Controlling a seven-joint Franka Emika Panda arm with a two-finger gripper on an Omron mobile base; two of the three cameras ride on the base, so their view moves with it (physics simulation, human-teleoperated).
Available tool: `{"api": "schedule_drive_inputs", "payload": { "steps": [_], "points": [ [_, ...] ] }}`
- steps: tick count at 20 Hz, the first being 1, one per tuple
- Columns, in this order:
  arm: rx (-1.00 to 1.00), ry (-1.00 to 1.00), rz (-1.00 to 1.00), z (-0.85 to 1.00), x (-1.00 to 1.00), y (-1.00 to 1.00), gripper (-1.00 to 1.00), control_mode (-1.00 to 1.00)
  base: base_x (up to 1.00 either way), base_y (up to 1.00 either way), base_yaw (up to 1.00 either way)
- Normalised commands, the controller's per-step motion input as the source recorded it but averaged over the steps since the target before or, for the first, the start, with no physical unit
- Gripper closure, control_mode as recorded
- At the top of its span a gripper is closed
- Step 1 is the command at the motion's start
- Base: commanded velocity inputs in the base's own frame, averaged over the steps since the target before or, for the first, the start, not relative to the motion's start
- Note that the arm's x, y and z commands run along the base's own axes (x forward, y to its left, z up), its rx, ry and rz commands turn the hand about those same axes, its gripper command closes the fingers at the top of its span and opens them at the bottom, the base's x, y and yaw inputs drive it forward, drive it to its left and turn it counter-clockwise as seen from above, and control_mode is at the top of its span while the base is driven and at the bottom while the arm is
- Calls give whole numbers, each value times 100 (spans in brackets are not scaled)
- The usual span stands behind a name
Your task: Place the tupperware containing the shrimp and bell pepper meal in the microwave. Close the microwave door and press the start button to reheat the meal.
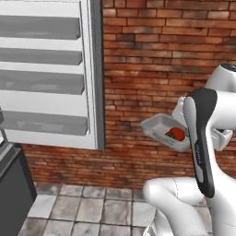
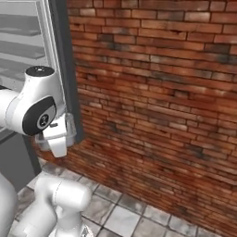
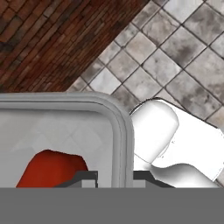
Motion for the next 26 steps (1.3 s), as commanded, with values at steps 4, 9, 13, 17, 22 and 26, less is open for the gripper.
{"api": "schedule_drive_inputs", "payload": {
  "steps": [4, 9, 13, 17, 22, 26],
  "points": [
    [0, 0, 0, 0, 0, 0, 100, 100, 100, 18, 18],
    [0, 0, 0, 0, 0, 0, 100, 100, 95, 0, 1],
    [0, 0, 0, 0, 0, 0, 100, 100, 27, 0, -74],
    [0, 0, 0, 0, 0, 0, 100, 100, 0, 16, -97],
    [0, 0, 0, 0, 0, 0, 100, 100, 0, 18, -98],
    [0, 0, 0, 0, 0, 0, 100, 100, 0, 17, -99]
  ]
}}
